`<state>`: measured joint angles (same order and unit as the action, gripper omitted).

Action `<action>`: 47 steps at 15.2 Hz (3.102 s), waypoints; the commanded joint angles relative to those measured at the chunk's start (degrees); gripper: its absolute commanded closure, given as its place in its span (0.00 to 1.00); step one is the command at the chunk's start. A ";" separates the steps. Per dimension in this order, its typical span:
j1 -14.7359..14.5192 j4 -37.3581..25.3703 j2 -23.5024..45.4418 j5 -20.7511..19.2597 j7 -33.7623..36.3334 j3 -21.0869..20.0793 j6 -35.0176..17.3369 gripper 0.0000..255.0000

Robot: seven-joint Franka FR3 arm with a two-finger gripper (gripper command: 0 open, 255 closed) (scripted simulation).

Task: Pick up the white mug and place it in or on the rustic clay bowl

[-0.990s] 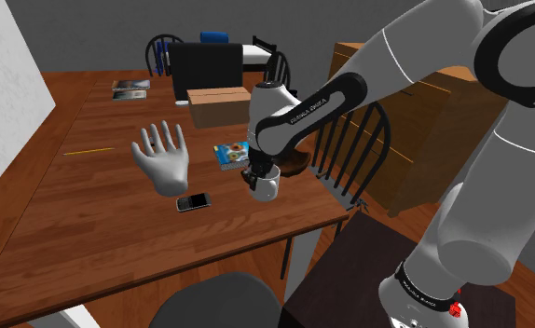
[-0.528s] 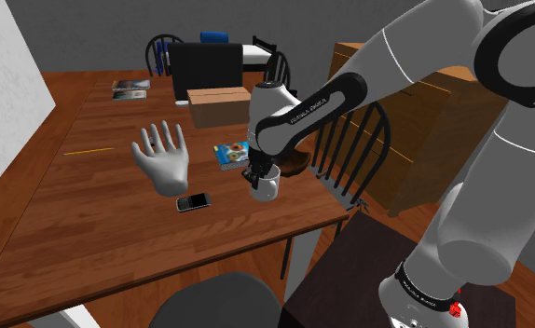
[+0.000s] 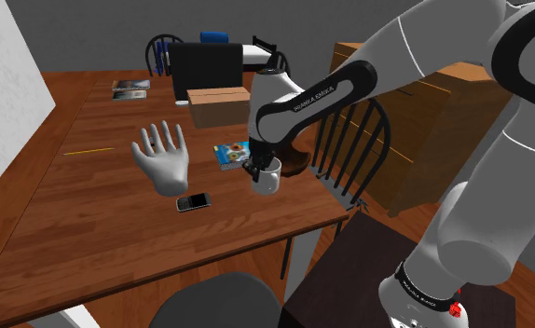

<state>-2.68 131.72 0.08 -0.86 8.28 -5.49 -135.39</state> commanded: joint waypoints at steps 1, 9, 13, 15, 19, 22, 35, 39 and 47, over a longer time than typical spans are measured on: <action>-0.05 -0.77 -0.90 0.14 -0.02 -0.05 1.67 1.00; -0.05 -3.74 -4.12 0.60 -0.39 0.00 7.84 1.00; -0.05 -5.52 -5.43 0.76 -0.53 0.03 10.93 1.00; -0.05 -6.48 -6.01 0.82 -0.59 0.05 12.47 1.00; -0.04 -8.55 -7.03 0.93 -0.70 0.09 15.54 1.00; -0.04 -10.22 -7.66 1.00 -0.76 0.12 17.84 1.00; 5.38 -15.97 -7.09 0.85 -13.30 7.33 23.02 1.00; 7.87 -19.52 -4.99 1.01 -19.03 10.52 24.48 1.00; 7.89 -14.51 -3.92 1.12 -19.16 10.56 18.41 1.00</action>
<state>5.23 116.43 -3.88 0.26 -10.92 5.10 -116.10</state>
